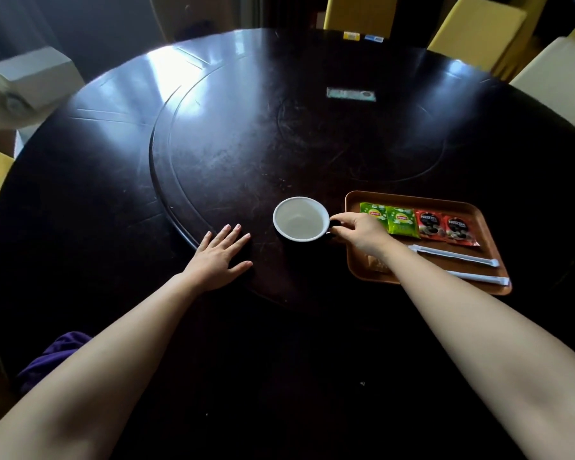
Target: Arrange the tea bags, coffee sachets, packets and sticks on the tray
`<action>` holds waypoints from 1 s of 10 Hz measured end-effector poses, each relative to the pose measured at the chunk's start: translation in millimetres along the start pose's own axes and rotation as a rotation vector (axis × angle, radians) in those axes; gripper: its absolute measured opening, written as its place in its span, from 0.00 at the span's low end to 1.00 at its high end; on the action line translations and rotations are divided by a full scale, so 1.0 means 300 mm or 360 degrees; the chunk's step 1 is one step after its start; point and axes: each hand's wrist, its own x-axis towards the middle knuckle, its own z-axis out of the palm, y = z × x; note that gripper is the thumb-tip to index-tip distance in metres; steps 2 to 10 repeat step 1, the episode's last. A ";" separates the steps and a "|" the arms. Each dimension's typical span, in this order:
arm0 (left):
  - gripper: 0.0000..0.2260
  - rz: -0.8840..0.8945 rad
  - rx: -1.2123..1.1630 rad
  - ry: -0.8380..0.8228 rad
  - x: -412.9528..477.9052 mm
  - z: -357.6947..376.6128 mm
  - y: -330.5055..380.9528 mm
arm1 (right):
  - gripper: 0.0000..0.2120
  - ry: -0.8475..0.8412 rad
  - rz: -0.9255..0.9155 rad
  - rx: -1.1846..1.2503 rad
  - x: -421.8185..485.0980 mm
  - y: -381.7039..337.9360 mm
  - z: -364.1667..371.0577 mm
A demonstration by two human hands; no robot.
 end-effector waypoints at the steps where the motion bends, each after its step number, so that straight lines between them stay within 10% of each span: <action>1: 0.30 -0.0074 0.0005 -0.0053 -0.036 -0.014 0.038 | 0.16 -0.0011 0.0065 -0.0031 -0.014 -0.030 -0.005; 10: 0.30 -0.0074 0.0005 -0.0053 -0.036 -0.014 0.038 | 0.16 -0.0011 0.0065 -0.0031 -0.014 -0.030 -0.005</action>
